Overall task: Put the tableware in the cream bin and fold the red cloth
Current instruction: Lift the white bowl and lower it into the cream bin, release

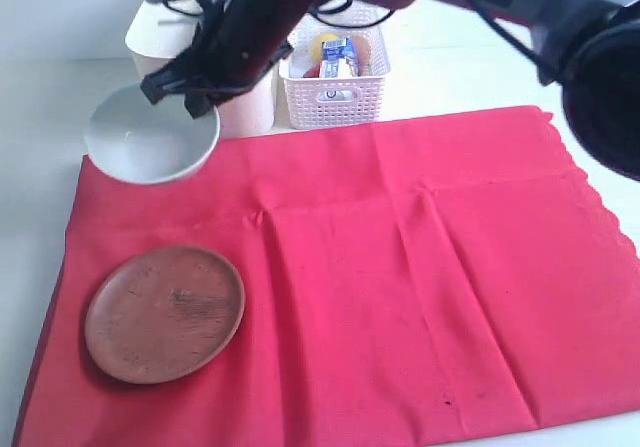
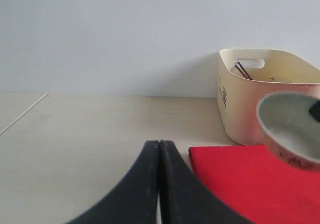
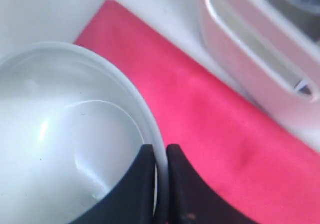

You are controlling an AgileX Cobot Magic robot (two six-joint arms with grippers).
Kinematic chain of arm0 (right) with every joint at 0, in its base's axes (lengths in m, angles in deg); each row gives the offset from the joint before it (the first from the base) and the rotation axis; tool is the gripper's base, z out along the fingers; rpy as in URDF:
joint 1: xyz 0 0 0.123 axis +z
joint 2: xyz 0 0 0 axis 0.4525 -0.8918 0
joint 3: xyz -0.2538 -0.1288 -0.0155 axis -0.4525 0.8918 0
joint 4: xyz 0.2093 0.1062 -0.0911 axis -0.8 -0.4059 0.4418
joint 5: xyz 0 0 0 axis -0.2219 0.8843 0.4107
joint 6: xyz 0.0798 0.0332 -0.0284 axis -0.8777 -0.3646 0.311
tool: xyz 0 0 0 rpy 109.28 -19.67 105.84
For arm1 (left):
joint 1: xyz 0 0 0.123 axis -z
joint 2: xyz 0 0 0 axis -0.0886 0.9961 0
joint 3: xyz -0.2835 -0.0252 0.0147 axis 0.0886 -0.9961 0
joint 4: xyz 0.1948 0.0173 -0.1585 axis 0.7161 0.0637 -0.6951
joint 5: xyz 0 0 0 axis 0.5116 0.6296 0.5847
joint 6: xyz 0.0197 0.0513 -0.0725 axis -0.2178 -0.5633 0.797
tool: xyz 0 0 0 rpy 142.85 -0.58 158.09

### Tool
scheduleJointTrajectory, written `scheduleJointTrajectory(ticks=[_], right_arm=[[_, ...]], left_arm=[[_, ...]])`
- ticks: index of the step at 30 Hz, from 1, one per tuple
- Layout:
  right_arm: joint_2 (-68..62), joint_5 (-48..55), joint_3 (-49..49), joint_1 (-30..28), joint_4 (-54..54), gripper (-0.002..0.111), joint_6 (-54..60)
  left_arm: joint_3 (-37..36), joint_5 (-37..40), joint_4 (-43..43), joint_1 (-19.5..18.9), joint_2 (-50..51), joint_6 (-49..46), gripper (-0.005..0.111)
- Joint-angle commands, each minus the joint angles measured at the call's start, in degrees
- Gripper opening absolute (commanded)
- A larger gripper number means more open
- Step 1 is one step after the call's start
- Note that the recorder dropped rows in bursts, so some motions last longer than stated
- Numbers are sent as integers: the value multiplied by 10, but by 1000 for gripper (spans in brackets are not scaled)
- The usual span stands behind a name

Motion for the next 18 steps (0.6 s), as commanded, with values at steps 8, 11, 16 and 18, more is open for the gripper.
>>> scheduleJointTrajectory(ticks=[8, 11, 16, 18], right_arm=[[53, -139, -62, -20, 48, 0, -48], [41, -187, -62, -31, 48, 0, -72], [2, -254, -62, -51, 47, 0, -109], [-23, -288, -62, -62, 47, 0, -141]], left_arm=[[0, -2, -3, -2, -2, 0, 0], [0, -2, -3, -2, -2, 0, 0], [0, -2, -3, -2, -2, 0, 0], [0, -2, -3, -2, -2, 0, 0]])
